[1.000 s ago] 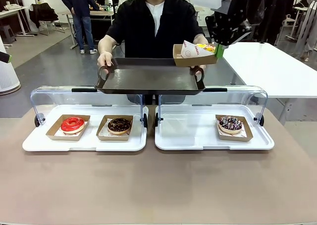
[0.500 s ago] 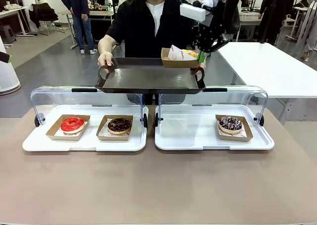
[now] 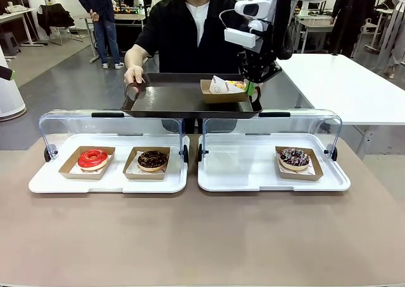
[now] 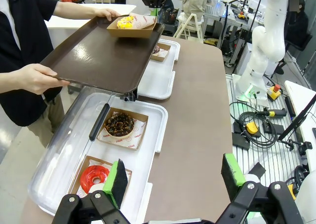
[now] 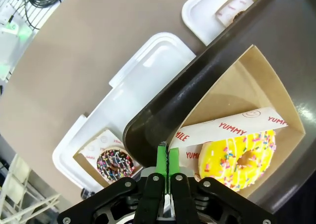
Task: Provide the desired donut to the person.
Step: Place the picked Paper togo box onto the Handle tray extended by the person.
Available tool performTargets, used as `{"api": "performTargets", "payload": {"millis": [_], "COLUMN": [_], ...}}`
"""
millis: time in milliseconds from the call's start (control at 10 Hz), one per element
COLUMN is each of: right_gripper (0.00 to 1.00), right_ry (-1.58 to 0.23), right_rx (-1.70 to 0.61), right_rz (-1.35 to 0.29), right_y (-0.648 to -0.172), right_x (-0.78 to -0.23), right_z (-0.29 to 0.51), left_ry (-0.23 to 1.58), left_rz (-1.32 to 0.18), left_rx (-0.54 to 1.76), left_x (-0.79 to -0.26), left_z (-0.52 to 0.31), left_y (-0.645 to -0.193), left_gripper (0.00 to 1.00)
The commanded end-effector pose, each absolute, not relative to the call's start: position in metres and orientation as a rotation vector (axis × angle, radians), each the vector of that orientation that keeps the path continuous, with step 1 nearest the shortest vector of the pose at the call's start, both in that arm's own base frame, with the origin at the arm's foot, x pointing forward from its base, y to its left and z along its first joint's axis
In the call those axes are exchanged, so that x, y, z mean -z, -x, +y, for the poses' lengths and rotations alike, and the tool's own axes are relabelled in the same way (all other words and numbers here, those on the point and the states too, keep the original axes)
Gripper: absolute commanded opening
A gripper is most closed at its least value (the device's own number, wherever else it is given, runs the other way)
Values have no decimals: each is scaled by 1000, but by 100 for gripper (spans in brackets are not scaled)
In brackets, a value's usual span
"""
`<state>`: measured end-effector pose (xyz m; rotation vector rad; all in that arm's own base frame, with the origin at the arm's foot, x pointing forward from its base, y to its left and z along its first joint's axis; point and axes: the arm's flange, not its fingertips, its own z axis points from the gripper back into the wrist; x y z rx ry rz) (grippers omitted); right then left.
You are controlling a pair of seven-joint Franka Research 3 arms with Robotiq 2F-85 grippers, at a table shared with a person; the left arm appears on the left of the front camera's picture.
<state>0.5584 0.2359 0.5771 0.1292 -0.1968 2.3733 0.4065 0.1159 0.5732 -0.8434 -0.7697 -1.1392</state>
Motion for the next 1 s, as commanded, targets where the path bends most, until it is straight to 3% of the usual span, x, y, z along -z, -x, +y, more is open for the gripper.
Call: {"api": "performTargets", "payload": {"millis": [0, 200, 300, 400, 500, 600, 700, 900], "right_gripper": [1, 1, 61, 61, 100, 65, 100, 100], "right_ry": [-147, -162, -161, -156, -157, -157, -157, -155], "right_rx": [-2413, -2438, -2443, -2434, -2428, -2421, -2412, -2382], "right_rz": [-205, -198, -202, -203, -202, -203, -207, -202], "right_y": [-560, -560, -559, -559, -558, -558, -558, -558], "right_x": [-567, -561, -562, -562, -563, -563, -564, -565], "right_z": [230, 229, 230, 230, 230, 229, 228, 227], "left_ry": [849, 849, 849, 849, 849, 849, 849, 849], "left_rz": [-782, -782, -782, -782, -782, -782, -782, -782], "left_rx": [1139, 1139, 1139, 1139, 1139, 1139, 1139, 1139], "left_x": [-575, -575, -575, -575, -575, -575, -575, -575], "left_z": [116, 116, 116, 116, 116, 116, 116, 116], "left_y": [-406, -406, -406, -406, -406, -406, -406, -406], "left_gripper": [100, 100, 100, 100, 100, 100, 100, 100]}}
